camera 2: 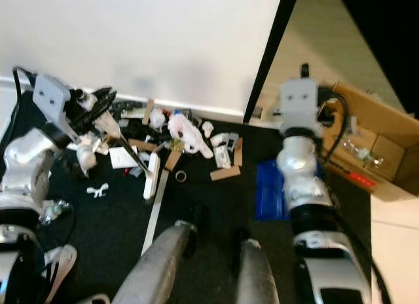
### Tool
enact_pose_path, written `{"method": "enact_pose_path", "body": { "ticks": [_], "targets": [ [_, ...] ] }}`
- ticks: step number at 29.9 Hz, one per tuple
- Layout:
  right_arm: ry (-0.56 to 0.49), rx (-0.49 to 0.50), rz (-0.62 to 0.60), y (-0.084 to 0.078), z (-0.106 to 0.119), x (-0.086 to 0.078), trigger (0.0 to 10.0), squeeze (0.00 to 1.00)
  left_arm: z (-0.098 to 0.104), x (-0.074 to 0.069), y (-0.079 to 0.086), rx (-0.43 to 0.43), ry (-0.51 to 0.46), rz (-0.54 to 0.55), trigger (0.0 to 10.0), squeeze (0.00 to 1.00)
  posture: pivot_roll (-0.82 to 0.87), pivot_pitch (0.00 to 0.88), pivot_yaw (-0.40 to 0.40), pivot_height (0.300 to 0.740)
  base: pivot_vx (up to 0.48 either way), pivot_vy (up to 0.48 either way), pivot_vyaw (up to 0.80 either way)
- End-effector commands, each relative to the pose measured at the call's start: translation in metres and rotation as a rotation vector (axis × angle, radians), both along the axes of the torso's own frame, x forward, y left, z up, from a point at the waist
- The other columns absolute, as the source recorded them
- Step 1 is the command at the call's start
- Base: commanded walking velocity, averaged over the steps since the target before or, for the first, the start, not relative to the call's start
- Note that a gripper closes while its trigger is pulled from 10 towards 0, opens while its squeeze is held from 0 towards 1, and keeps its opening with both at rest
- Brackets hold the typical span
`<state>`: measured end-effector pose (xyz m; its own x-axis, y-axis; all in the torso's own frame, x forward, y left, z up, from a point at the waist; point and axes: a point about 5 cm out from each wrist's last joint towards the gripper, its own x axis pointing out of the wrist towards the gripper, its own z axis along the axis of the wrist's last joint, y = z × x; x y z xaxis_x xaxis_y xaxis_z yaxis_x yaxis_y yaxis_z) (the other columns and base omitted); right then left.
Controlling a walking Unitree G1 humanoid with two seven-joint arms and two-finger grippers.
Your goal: Sweep floor
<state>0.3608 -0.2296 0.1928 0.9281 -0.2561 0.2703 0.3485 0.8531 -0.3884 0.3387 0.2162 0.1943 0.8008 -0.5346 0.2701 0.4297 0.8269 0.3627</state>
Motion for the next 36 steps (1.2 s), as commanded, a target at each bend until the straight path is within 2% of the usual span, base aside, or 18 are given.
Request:
{"method": "enact_pose_path", "body": {
  "ticks": [1, 2, 3, 5, 10, 12, 13, 15, 17, 22, 24, 26, 28, 29, 32, 34, 35, 36],
  "targets": [
    [0.239, -0.022, 0.014, -0.017, -0.035, -0.007, 10.0, 0.00, -0.001, -0.009, -0.001, -0.041, -0.043, 0.010, 10.0, 0.00, 0.07, 0.356, 0.066, 0.740, 0.000, 0.000, 0.00],
    [0.239, -0.022, 0.014, -0.017, -0.035, -0.007, 10.0, 0.00, -0.001, -0.009, -0.001, -0.041, -0.043, 0.010, 10.0, 0.00, 0.07, 0.356, 0.066, 0.740, 0.000, 0.000, 0.00],
    [0.332, -0.060, 0.031, -0.029, -0.043, -0.012, 10.0, 0.00, -0.001, -0.015, -0.002, -0.064, -0.062, 0.023, 10.0, 0.00, 0.04, 0.321, 0.055, 0.740, 0.000, 0.000, 0.00],
    [0.370, -0.079, 0.041, -0.034, -0.047, -0.014, 10.0, 0.00, 0.000, -0.017, -0.003, -0.074, -0.071, 0.029, 10.0, 0.00, 0.04, 0.321, 0.055, 0.740, 0.000, 0.000, 0.00],
    [0.650, -0.202, 0.053, -0.066, -0.074, -0.038, 10.0, 0.00, 0.016, -0.024, 0.001, -0.138, -0.136, 0.075, 10.0, 0.00, 0.02, 0.274, 0.051, 0.740, 0.000, 0.000, 0.00],
    [0.730, -0.246, 0.060, -0.073, -0.079, -0.045, 10.0, 0.00, 0.020, -0.025, 0.002, -0.150, -0.150, 0.084, 10.0, 0.00, 0.02, 0.274, 0.051, 0.740, 0.000, 0.000, 0.00],
    [0.730, -0.246, 0.060, -0.073, -0.079, -0.045, 10.0, 0.00, 0.020, -0.025, 0.002, -0.150, -0.150, 0.084, 10.0, 0.00, 0.02, 0.274, 0.051, 0.740, 0.000, 0.000, 0.00],
    [0.796, -0.279, 0.048, -0.090, -0.077, -0.052, 10.0, 0.00, 0.023, -0.027, 0.002, -0.158, -0.163, 0.093, 10.0, 0.00, 0.01, 0.251, 0.051, 0.740, 0.000, 0.000, 0.00],
    [0.821, -0.288, 0.052, -0.096, -0.073, -0.053, 10.0, 0.00, 0.024, -0.028, 0.002, -0.163, -0.163, 0.098, 10.0, 0.00, 0.01, 0.243, 0.052, 0.740, 0.000, 0.000, 0.00],
    [0.826, -0.262, 0.081, -0.096, -0.067, -0.051, 10.0, 0.00, 0.025, -0.028, 0.000, -0.169, -0.160, 0.104, 10.0, 0.00, 0.01, 0.238, 0.053, 0.740, 0.000, 0.000, 0.00],
    [0.759, -0.170, 0.081, -0.093, -0.059, -0.045, 10.0, 0.00, 0.026, -0.029, -0.001, -0.174, -0.158, 0.108, 10.0, 0.00, 0.01, 0.235, 0.054, 0.740, 0.000, 0.000, 0.00],
    [0.613, -0.026, 0.047, -0.091, -0.044, -0.036, 10.0, 0.00, 0.027, -0.029, -0.002, -0.186, -0.157, 0.111, 10.0, 0.00, 0.02, 0.236, 0.057, 0.740, 0.000, 0.000, 0.00],
    [0.422, 0.170, 0.031, -0.086, -0.026, -0.026, 10.0, 0.00, 0.027, -0.029, -0.004, -0.190, -0.156, 0.110, 10.0, 0.00, 0.02, 0.236, 0.057, 0.740, 0.000, 0.000, 0.00],
    [0.422, 0.170, 0.031, -0.086, -0.026, -0.026, 10.0, 0.00, 0.027, -0.029, -0.004, -0.190, -0.156, 0.110, 10.0, 0.00, 0.02, 0.236, 0.057, 0.740, 0.000, 0.000, 0.00],
    [0.132, 0.377, 0.101, -0.072, 0.005, -0.016, 10.0, 0.00, 0.026, -0.030, -0.005, -0.197, -0.145, 0.117, 10.0, 0.00, 0.03, 0.223, 0.068, 0.740, 0.000, 0.000, 0.00],
    [-0.002, 0.508, 0.133, -0.066, 0.019, -0.012, 10.0, 0.00, 0.025, -0.029, -0.006, -0.194, -0.139, 0.122, 10.0, 0.00, 0.04, 0.219, 0.070, 0.740, 0.000, 0.000, 0.00],
    [-0.002, 0.508, 0.133, -0.066, 0.019, -0.012, 10.0, 0.00, 0.025, -0.029, -0.006, -0.194, -0.139, 0.122, 10.0, 0.00, 0.04, 0.219, 0.070, 0.740, 0.000, 0.000, 0.00],
    [-0.059, 0.569, 0.142, -0.063, 0.024, -0.011, 10.0, 0.00, 0.024, -0.029, -0.006, -0.191, -0.132, 0.129, 10.0, 0.00, 0.04, 0.219, 0.070, 0.740, 0.000, 0.000, 0.00]
  ]
}}
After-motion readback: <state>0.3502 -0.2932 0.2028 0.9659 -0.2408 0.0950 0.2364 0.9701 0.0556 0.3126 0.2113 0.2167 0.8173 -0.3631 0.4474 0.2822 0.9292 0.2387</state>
